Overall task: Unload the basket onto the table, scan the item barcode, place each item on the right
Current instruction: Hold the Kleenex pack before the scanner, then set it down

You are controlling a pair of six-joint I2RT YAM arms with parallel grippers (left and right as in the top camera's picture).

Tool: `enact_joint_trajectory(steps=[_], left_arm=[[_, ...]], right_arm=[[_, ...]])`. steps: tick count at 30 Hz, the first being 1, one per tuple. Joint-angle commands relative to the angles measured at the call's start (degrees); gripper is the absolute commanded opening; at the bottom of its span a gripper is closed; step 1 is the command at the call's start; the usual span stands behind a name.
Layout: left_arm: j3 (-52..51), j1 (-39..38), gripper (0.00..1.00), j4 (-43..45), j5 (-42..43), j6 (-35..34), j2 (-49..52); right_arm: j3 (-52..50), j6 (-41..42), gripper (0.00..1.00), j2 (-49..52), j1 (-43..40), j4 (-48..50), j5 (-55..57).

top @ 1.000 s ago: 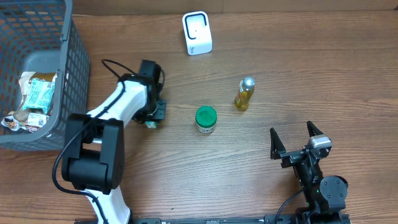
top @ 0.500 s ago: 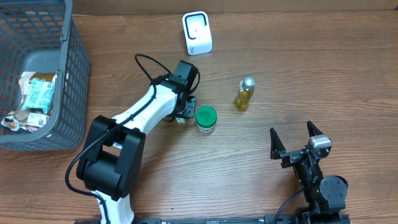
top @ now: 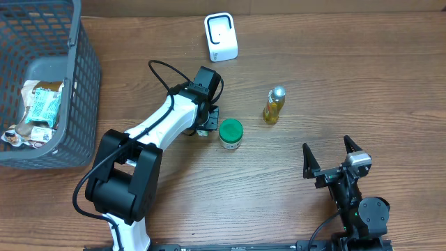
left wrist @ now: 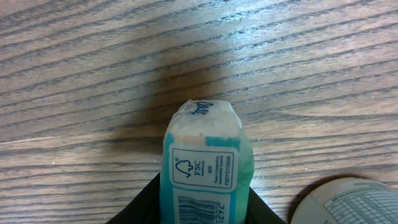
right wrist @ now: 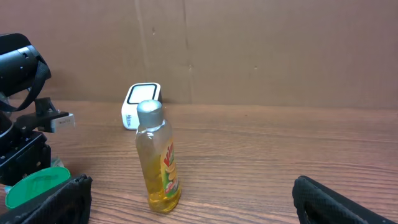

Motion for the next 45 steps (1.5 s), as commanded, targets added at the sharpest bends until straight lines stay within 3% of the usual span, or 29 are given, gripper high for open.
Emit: enact_joint_trajectory(steps=[1,3,8,16,20,24,26,27,34,39,45], left_arm=[[1.16,0.26,0.36,0.42,-0.76,-0.79,0.61],[1.16,0.24,0.38,0.61,-0.74,-0.81,0.61],[1.16,0.26,0.57,0.83,-0.76,-0.81,0.61],[1.09,0.26,0.59,1.18,-0.74,-1.88,0.63],[1.05,0.26,0.50,1.25,-0.68,-2.08,0.66],[1.05,0.24,0.48,1.53,-0.68,-2.08,0.68],[1.05,0.22,0.42,1.66,-0.66,-2.08,0.70],[1.05,0.20,0.29,2.01,-0.50,-2.08,0.87],[1.05,0.22,0.20,2.93,0.04,-2.27,1.05],[1.05,0.22,0.19,4.66,0.07,-2.27,1.05],[1.05,0.20,0.34,4.83,0.11,-2.27,1.05]], right_arm=[[-0.61,-0.26,1.00,-0.57,-0.11,0.26,0.07],[-0.61,-0.26,1.00,-0.57,-0.11,0.26,0.07],[-0.61,-0.26,1.00,-0.57,-0.11,0.26,0.07],[-0.61,-0.26,1.00,-0.57,-0.11,0.26,0.07],[-0.61,-0.26,1.00,-0.57,-0.11,0.26,0.07],[-0.61,-0.28,1.00,-0.57,-0.11,0.26,0.07],[-0.61,-0.28,1.00,-0.57,-0.11,0.26,0.07],[-0.61,-0.28,1.00,-0.57,-0.11,0.26,0.07],[-0.61,-0.28,1.00,-0.57,-0.11,0.26,0.07],[-0.61,-0.26,1.00,-0.57,-0.11,0.26,0.07],[-0.61,-0.28,1.00,-0.57,-0.11,0.26,0.07]])
